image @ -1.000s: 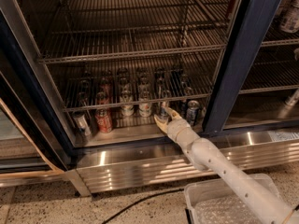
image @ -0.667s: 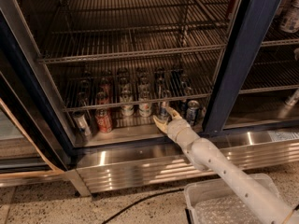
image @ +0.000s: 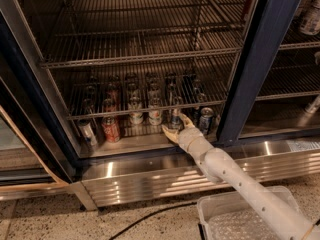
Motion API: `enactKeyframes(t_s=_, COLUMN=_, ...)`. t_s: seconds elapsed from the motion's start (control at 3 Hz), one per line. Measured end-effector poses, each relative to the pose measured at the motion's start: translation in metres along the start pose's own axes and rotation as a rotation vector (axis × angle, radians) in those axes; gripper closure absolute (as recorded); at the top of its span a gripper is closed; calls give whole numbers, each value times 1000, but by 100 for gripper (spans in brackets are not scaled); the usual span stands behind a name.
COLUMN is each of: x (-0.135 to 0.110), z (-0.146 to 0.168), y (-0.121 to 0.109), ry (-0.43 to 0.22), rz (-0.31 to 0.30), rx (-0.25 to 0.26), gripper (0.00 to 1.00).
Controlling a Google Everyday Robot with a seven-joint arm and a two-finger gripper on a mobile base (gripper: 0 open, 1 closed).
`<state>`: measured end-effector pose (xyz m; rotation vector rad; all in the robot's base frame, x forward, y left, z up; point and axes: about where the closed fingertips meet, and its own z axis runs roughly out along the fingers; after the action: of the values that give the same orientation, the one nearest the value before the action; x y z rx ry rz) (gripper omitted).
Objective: Pick redbull can from bottom shelf of fridge
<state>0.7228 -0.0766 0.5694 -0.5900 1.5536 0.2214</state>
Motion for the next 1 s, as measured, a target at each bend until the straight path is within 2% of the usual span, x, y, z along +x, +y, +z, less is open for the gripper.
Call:
enactKeyframes(t_s=0.33, x=0, z=1, y=3, ry=15, rz=8, rx=16, gripper=46)
enactKeyframes(t_s=0.67, x=0, z=0, y=4, ry=28, rz=21, rx=51, gripper=44)
enactKeyframes(t_s=1.0, x=0, z=0, y=4, ry=28, rz=21, rx=51, gripper=61)
